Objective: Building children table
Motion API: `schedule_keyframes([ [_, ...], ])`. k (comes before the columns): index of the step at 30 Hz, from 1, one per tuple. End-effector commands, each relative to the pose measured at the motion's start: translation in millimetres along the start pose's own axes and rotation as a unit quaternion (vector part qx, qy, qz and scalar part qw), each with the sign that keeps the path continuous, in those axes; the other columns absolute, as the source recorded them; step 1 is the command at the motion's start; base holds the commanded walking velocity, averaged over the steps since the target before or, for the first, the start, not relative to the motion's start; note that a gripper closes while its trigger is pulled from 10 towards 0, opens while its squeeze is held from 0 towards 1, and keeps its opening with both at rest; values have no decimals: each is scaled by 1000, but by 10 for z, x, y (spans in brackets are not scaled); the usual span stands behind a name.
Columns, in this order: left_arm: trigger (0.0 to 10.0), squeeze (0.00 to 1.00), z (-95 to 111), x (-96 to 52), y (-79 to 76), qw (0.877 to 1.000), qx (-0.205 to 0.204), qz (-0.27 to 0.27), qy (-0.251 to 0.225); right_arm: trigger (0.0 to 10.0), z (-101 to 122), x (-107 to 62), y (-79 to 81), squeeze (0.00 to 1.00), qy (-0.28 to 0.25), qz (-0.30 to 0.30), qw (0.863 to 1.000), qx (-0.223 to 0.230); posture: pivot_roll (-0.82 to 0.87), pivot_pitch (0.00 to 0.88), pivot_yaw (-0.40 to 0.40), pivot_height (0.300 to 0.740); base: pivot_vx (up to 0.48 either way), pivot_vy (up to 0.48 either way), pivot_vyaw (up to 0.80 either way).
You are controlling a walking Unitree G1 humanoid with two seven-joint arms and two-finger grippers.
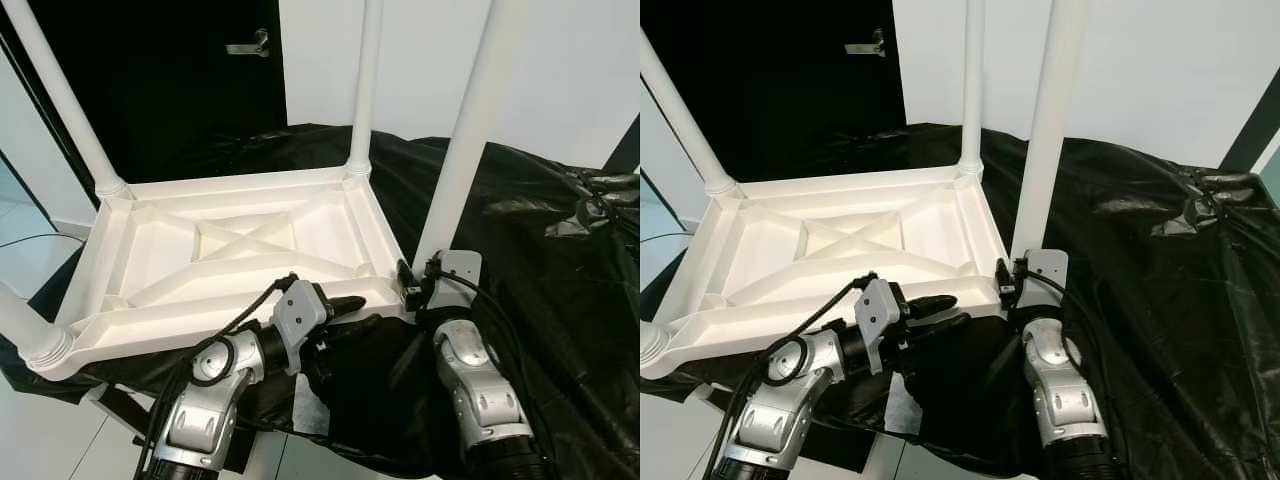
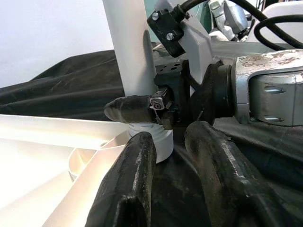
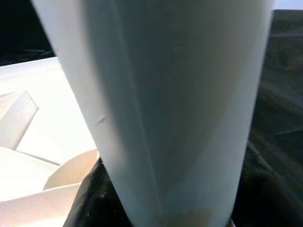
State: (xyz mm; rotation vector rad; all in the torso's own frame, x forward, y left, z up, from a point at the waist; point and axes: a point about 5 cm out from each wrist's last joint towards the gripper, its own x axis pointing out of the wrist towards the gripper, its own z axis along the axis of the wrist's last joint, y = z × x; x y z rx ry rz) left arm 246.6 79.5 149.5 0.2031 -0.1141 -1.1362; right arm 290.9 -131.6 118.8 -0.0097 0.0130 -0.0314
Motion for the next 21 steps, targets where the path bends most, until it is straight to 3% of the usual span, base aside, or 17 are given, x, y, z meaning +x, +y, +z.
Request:
schedule_keyframes([
  [1,10000,0,3,9,78,998,1,56,2,10000,-163,-53,-42,0,40,-5,999,0,14,0,-25,740,0,0,0],
  [10,10000,0,18,23,95,999,5,52,1,10000,-112,-65,-20,0,26,-13,1000,-1,13,0,-25,740,0,0,0],
  [11,10000,0,19,25,98,999,6,53,2,10000,-105,-63,-26,1000,27,-10,1000,-1,13,0,-27,740,0,0,0],
  [18,10000,0,22,40,93,999,6,54,1,10000,3,-76,-61,1000,-6,47,999,2,16,0,-33,740,0,0,0],
  [21,10000,0,24,31,89,998,6,56,1,10000,49,-106,-178,1000,-25,107,994,-8,18,0,-36,740,0,0,0],
])
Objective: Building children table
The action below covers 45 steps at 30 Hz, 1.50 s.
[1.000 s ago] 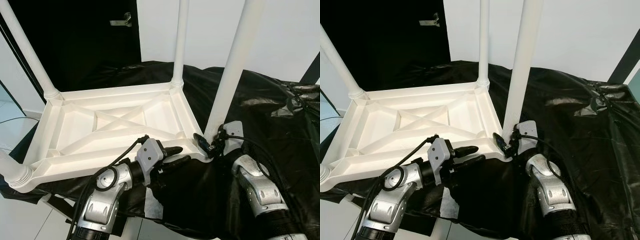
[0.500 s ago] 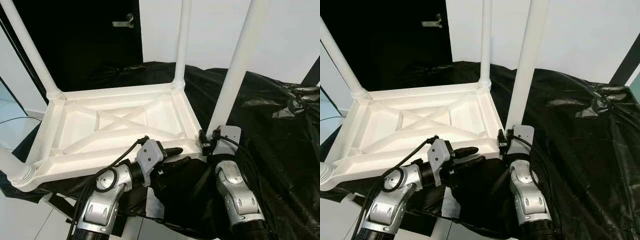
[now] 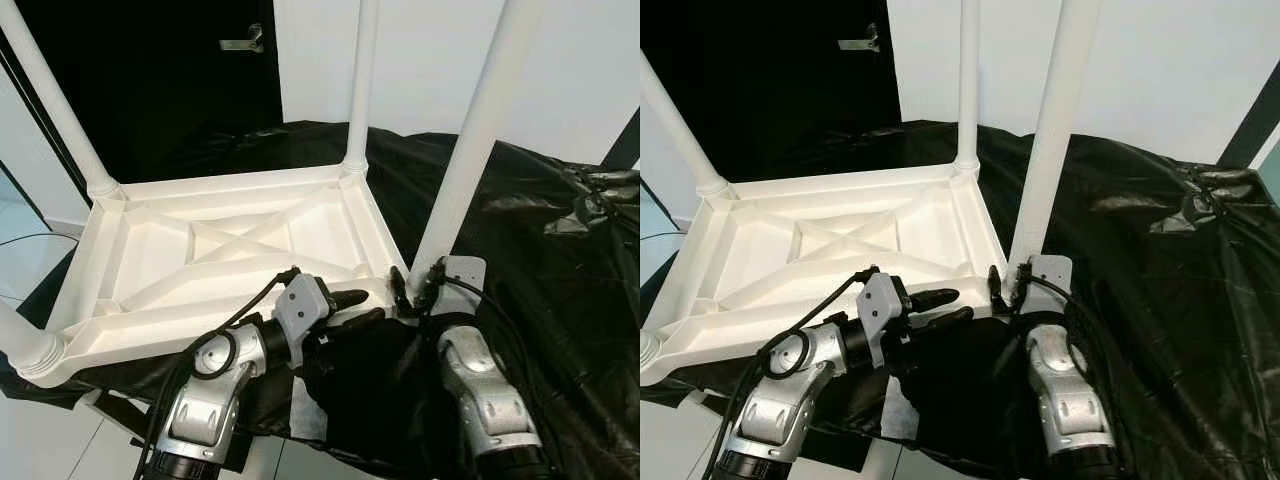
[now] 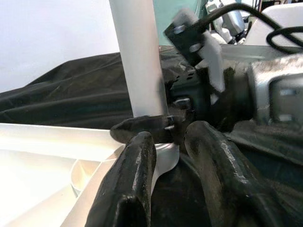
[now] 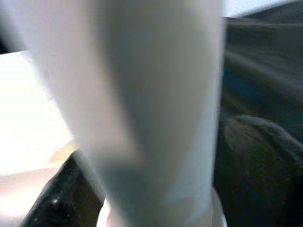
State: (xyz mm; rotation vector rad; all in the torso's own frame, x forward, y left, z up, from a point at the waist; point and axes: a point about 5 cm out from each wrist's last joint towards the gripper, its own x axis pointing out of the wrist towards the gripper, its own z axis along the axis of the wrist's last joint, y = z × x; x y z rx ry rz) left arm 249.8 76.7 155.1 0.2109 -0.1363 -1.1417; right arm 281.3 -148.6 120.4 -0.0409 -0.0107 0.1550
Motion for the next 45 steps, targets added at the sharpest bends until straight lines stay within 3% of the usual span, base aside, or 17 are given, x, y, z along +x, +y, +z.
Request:
schedule_keyframes([
  [1,10000,0,-29,-7,60,998,-3,59,8,10000,35,-15,-3,1000,-13,14,1000,7,18,0,-36,740,0,0,0],
  [5,10000,0,-30,-12,60,998,-3,59,8,10000,40,-33,-36,969,-15,44,999,-2,16,0,-35,740,0,0,0],
  [6,10000,0,-27,-21,63,998,-2,60,8,10000,64,-30,-108,0,-19,90,996,-16,15,0,-35,740,0,0,0],
  [12,10000,0,-26,-40,85,998,-2,62,9,10000,135,47,-179,0,-5,191,981,-31,4,0,-20,740,0,0,0],
  [15,10000,0,-24,-43,91,998,-2,62,9,10000,157,65,-179,0,-4,212,977,-35,0,0,-12,740,0,0,0],
  [20,10000,0,-4,-34,125,998,0,60,7,10000,267,212,-83,0,-2,312,948,-65,0,0,7,740,0,0,0],
  [22,10000,0,3,-31,131,998,0,59,6,10000,267,227,-69,0,1,320,945,-71,0,0,7,740,0,0,0],
  [23,10000,0,9,-37,138,998,2,60,6,0,243,248,-63,0,6,331,940,-81,9,0,5,740,0,0,0],
  [30,10000,0,12,-91,161,997,5,74,11,0,128,216,-180,0,32,316,944,-93,37,0,-17,740,0,0,0],
  [37,10000,0,-8,-83,109,997,-2,80,10,0,108,174,-295,0,36,271,959,-78,40,0,-35,740,0,0,0],
  [38,10000,0,-7,-78,102,997,-3,80,10,8941,112,166,-296,0,32,259,963,-74,38,0,-45,740,0,0,0],
  [39,10000,0,-8,-74,94,997,-4,81,9,10000,109,154,-285,0,28,235,969,-74,34,0,-46,740,0,0,0],
  [45,10000,0,-18,-68,84,997,-7,80,8,10000,96,114,-200,0,17,167,983,-71,26,0,-46,740,0,0,0],
])
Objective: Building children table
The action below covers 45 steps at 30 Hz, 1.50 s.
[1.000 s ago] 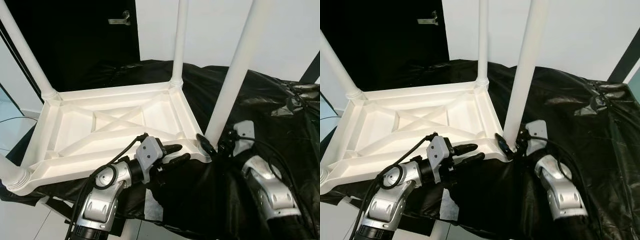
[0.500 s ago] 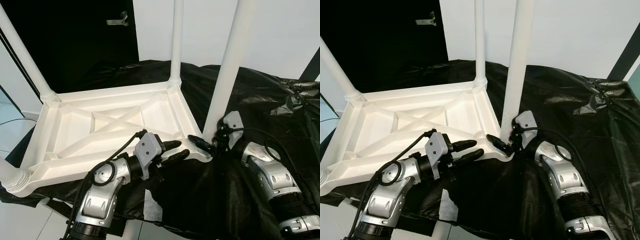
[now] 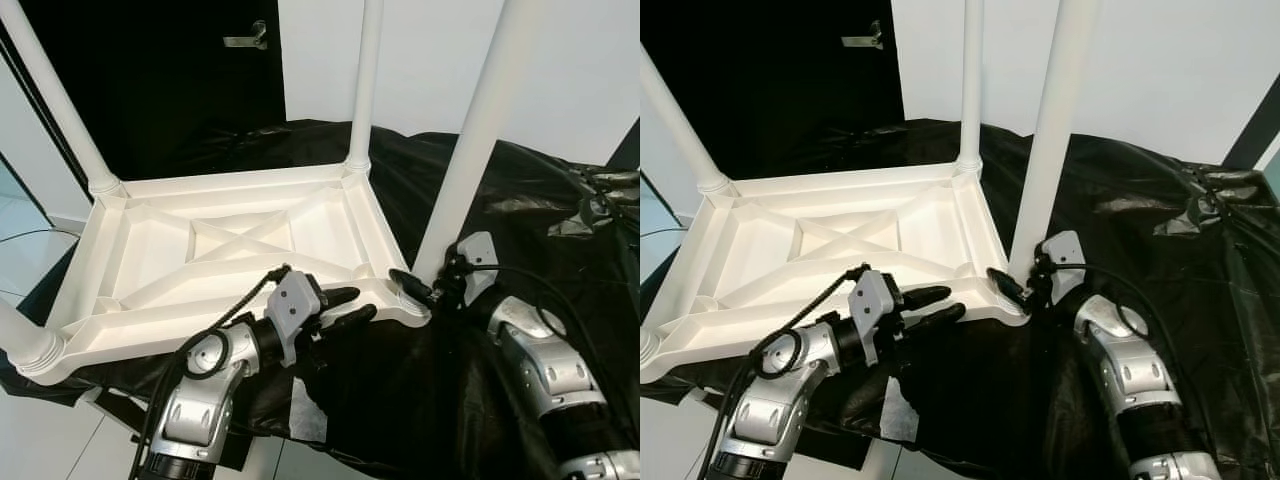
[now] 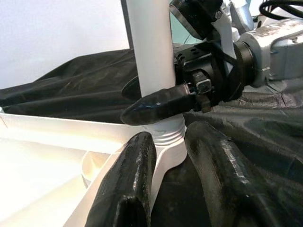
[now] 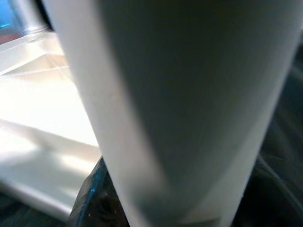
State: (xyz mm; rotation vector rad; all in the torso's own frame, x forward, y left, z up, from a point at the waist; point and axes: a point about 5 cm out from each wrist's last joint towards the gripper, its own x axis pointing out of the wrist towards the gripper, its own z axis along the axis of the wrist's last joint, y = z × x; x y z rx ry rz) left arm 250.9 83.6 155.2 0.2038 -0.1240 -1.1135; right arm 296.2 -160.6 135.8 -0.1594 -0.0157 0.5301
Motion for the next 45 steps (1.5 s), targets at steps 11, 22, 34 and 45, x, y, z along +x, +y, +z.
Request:
schedule_keyframes([
  [11,10000,0,6,-12,83,998,4,58,2,10000,-111,-31,32,0,41,-297,953,47,19,0,-31,740,0,0,0],
  [22,10000,0,30,19,97,999,9,47,0,10000,-76,16,190,0,34,-305,949,72,9,0,-14,740,0,0,0],
  [34,10000,0,38,43,105,999,10,47,-3,10000,62,-30,145,1000,-19,-219,973,67,17,0,-28,740,0,0,0],
  [45,10000,0,32,14,106,999,8,49,-3,10000,54,-118,88,0,-34,-65,995,63,3,0,-18,740,0,0,0],
])
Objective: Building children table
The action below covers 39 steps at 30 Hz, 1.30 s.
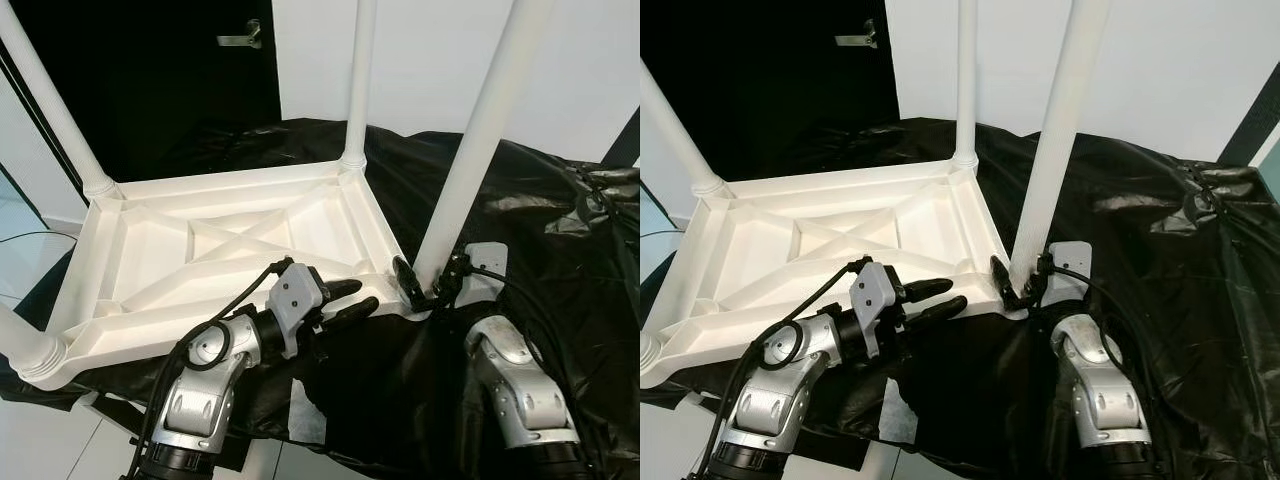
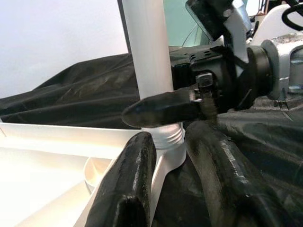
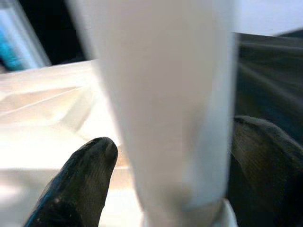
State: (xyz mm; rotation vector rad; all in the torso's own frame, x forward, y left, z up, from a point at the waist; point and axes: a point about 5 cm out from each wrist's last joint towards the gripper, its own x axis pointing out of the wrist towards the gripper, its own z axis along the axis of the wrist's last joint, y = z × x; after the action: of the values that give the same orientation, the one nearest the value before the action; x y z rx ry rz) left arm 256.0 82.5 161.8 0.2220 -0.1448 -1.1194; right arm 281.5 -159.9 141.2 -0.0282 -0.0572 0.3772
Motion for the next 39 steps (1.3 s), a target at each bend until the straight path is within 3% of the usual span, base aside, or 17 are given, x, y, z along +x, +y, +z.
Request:
schedule_keyframes([
  [1,10000,0,-23,-16,54,999,-4,51,2,10000,2,19,-16,0,-1,46,999,-7,-1,0,-15,740,0,0,0],
  [6,10000,0,-17,-2,72,999,-3,49,0,10000,-9,132,-86,0,27,128,990,-54,-5,0,-10,740,0,0,0],
  [12,10000,0,-15,-5,77,999,-3,49,-1,10000,-27,201,-103,0,35,154,985,-74,6,0,-16,740,0,0,0],
  [13,10000,0,-14,-12,79,999,-2,51,-1,3333,-50,224,-107,0,40,165,982,-79,15,0,-22,740,0,0,0],
  [14,10000,0,-14,-19,82,999,-2,54,-1,1020,-73,237,-110,0,46,174,981,-79,21,0,-27,740,0,0,0],
  [15,10000,0,-14,-19,82,999,-2,54,-1,1020,-73,237,-110,0,46,174,981,-79,21,0,-27,740,0,0,0],
  [16,10000,0,-14,-28,82,998,-2,56,-1,0,-98,240,-115,0,52,179,979,-80,24,0,-29,740,0,0,0],
  [25,10000,0,-14,-33,76,998,-2,61,0,0,-141,202,-219,0,60,181,979,-75,34,0,-39,740,0,0,0],
  [26,10000,0,-8,-28,76,998,-2,62,-1,6549,-163,175,-233,0,65,162,982,-71,34,0,-43,740,0,0,0],
  [27,10000,0,-7,-27,76,998,-2,62,-2,10000,-170,169,-235,0,66,149,984,-71,33,0,-43,740,0,0,0],
  [34,10000,0,-10,-26,68,998,-3,61,-2,10000,-193,165,-190,0,57,88,992,-68,26,0,-41,740,0,0,0],
  [35,10000,0,-10,-18,59,998,-5,58,-3,10000,-203,156,-123,0,54,51,996,-58,22,0,-39,740,0,0,0],
  [38,10000,0,-11,-15,55,998,-5,57,-3,10000,-204,152,-94,0,52,27,997,-51,22,0,-39,740,0,0,0],
  [39,10000,0,-12,-15,53,998,-5,56,-3,10000,-209,145,-74,0,51,-6,998,-48,20,0,-39,740,0,0,0],
])
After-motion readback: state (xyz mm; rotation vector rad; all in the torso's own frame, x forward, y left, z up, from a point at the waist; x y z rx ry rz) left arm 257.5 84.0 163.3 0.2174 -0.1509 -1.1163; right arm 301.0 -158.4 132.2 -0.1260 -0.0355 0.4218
